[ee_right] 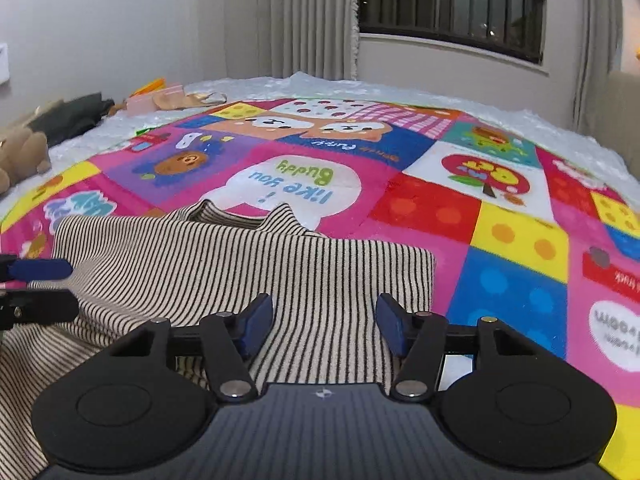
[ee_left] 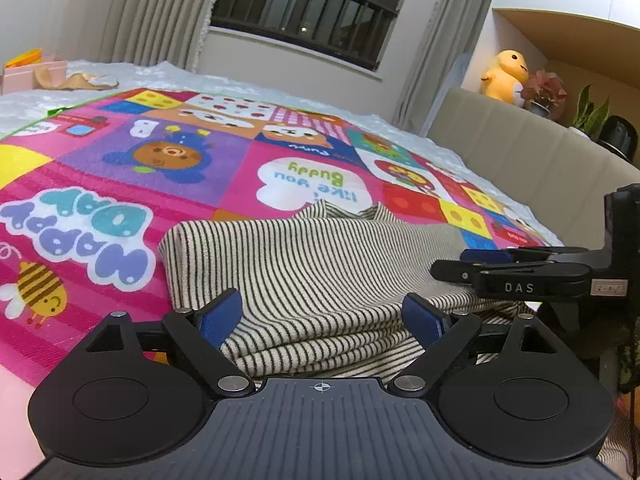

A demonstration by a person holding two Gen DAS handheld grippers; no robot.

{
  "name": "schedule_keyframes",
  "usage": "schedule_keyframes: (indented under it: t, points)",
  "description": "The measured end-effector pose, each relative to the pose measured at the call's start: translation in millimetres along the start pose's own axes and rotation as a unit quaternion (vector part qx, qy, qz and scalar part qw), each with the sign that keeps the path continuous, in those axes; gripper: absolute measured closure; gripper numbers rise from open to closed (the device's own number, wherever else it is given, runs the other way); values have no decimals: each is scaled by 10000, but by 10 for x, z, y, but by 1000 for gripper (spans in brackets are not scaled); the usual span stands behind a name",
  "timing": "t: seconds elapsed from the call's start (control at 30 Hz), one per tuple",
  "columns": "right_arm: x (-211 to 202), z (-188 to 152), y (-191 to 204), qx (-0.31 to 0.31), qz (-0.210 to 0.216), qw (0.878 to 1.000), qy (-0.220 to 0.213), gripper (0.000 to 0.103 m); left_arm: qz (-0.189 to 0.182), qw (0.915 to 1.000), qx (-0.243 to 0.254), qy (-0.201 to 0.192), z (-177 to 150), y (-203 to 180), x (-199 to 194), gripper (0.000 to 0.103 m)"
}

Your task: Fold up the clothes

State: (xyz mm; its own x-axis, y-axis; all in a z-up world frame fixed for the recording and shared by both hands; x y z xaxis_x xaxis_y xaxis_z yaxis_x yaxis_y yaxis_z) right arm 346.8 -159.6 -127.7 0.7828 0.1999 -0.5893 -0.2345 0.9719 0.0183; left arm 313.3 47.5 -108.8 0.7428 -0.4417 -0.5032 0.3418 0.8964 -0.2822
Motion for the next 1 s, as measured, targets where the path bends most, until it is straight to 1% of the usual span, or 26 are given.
schedule_keyframes:
  t: [0.07, 0.17, 0.3, 0.37, 0.4, 0.43, 0.47, 0.57, 0.6, 0.67, 0.73, 0.8, 0.9, 1.0]
  points:
    - [-57, 9, 1, -24, -10, 10000, -38, 46, 17, 10000, 5, -3, 1, -1, -6, 11]
    - [-187, 15, -61, 33, -53, 9999, -123, 46, 173, 9998, -115, -7, 37, -2, -101, 12]
    - [-278, -158, -171, -157, -266, 9994, -129, 43, 372, 9980, -487, -136, 62, 44, -362, 11]
    - [-284, -243, -231, 46, -259, 9995, -200, 41, 474, 9965, -667, -189, 71, 69, -485, 14]
    - [-290, -243, -248, 94, -294, 9992, -251, 37, 556, 9961, -688, -73, 59, 98, -444, 22]
    - [-293, -235, -249, 87, -327, 9990, -277, 35, 638, 9954, -708, 44, 47, 127, -404, 35]
    - [-293, -239, -244, 56, -350, 9990, -284, 35, 717, 9946, -730, 155, 37, 156, -365, 39]
    - [-296, -247, -246, 24, -376, 9988, -305, 34, 867, 9922, -858, 258, 59, 252, -278, 57]
    - [-292, -248, -254, 50, -361, 9989, -300, 34, 866, 9921, -875, 248, 69, 255, -308, 72]
    - [-278, -234, -282, 117, -315, 9991, -275, 34, 864, 9919, -903, 228, 90, 259, -369, 75]
    - [-259, -205, -321, 199, -256, 9992, -236, 34, 818, 9934, -770, 214, 86, 207, -468, 78]
    - [-212, -148, -382, 185, -325, 9991, -216, 34, 781, 9937, -753, 268, 44, 178, -527, 81]
    - [-129, -87, -404, -132, -472, 9987, -154, 34, 781, 9933, -753, 408, -69, 168, -558, 81]
    - [-167, -34, -358, -386, -604, 9973, -183, 34, 905, 9931, -599, 437, -79, 205, -563, 80]
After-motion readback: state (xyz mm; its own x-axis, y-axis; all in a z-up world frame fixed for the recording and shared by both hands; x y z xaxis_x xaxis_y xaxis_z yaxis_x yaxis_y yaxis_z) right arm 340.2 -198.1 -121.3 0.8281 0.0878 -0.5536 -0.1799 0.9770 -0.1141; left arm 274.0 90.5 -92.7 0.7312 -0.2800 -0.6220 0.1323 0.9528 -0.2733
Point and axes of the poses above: each gripper's, at about its wrist camera, not at the fingertips, and x roughly the way its jaws point, y to its left, z to its top, the point moved 10 cm from there along x, roughly the way its jaws point, and after that the axes turned 2 degrees about z, right-handed, at the moved point
